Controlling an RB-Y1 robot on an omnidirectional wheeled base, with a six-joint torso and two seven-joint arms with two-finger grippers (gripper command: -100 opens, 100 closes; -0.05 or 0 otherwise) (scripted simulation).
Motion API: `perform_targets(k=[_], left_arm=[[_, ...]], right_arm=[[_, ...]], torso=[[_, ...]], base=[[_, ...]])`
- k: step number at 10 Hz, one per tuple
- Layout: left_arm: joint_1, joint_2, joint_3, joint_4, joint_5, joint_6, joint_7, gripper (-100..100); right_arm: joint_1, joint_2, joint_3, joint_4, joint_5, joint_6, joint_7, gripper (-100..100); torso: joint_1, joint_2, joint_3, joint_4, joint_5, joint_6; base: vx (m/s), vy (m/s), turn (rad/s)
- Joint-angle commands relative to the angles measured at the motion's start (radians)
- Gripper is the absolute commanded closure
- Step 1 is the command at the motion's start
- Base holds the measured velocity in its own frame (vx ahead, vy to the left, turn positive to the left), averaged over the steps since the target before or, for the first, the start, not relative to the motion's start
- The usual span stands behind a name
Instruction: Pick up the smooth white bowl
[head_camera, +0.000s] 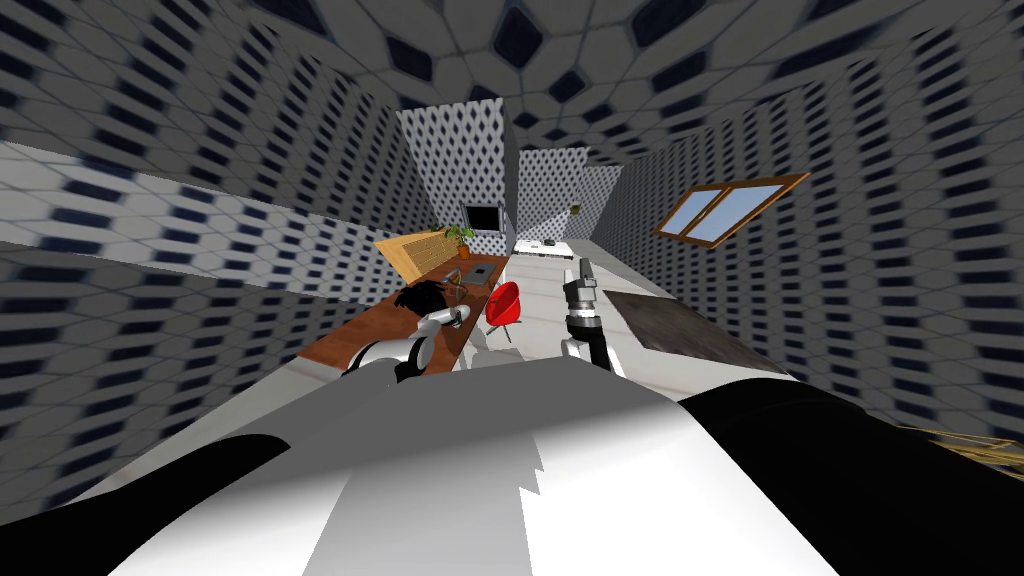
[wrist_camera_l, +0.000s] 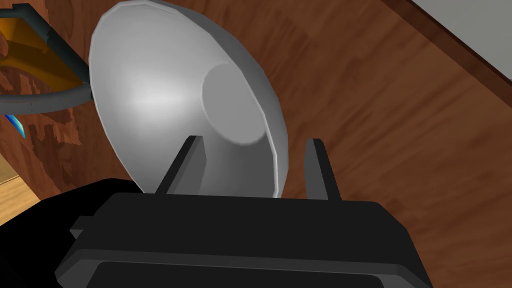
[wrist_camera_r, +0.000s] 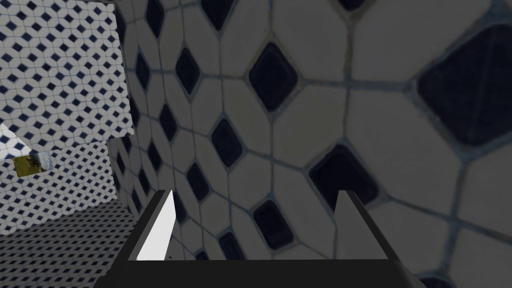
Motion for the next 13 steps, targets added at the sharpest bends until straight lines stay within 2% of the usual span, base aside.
perform_targets(k=[1,4,5,6,7,8,9,10,12,13], left_arm=[[0.0,0.0,0.0,0.0,0.0,0.0,0.0,100],[0.0,0.0,0.001,0.0,0.001,0.001,0.001,100],[0.0,0.0,0.001,0.001,0.001,0.001,0.001,0],[0.05,0.01,-0.01,-0.049,0.006,0.034,0.02,100],[0.071,0.01,-0.01,-0.067,0.006,0.034,0.02,100],[0.071,0.01,-0.01,-0.106,0.006,0.034,0.02,100],[0.071,0.01,-0.01,-0.106,0.006,0.034,0.02,100],[0.129,0.019,-0.02,-0.167,0.01,0.072,0.043,100],[0.145,0.019,-0.02,-0.217,0.01,0.072,0.043,100],[0.187,0.029,-0.031,-0.242,0.015,0.11,0.066,100]], right_arm=[[0.0,0.0,0.0,0.0,0.0,0.0,0.0,0],[0.0,0.0,0.0,0.0,0.0,0.0,0.0,0],[0.0,0.0,0.0,0.0,0.0,0.0,0.0,0],[0.0,0.0,0.0,0.0,0.0,0.0,0.0,0],[0.0,0.0,0.0,0.0,0.0,0.0,0.0,0],[0.0,0.0,0.0,0.0,0.0,0.0,0.0,0],[0.0,0.0,0.0,0.0,0.0,0.0,0.0,0],[0.0,0.0,0.0,0.0,0.0,0.0,0.0,0],[0.0,0.0,0.0,0.0,0.0,0.0,0.0,0],[0.0,0.0,0.0,0.0,0.0,0.0,0.0,0]], torso=[[0.0,0.0,0.0,0.0,0.0,0.0],[0.0,0.0,0.0,0.0,0.0,0.0],[0.0,0.0,0.0,0.0,0.0,0.0],[0.0,0.0,0.0,0.0,0.0,0.0],[-0.001,-0.002,-0.001,-0.001,0.0,0.0],[0.001,-0.003,-0.002,-0.002,0.0,-0.001],[0.002,-0.003,-0.002,-0.001,0.0,-0.001],[0.002,-0.002,-0.002,-0.001,0.0,-0.001],[0.002,-0.004,-0.003,-0.002,0.0,-0.001],[0.002,-0.003,-0.002,-0.001,0.0,0.0]], base=[[0.0,0.0,0.0],[0.0,0.0,0.0],[0.0,0.0,0.0],[0.041,-0.011,-0.06],[0.047,-0.007,-0.036],[0.019,-0.004,0.009],[0.005,-0.001,0.007],[0.038,-0.007,-0.066],[0.031,-0.004,-0.006],[0.041,-0.009,-0.067]])
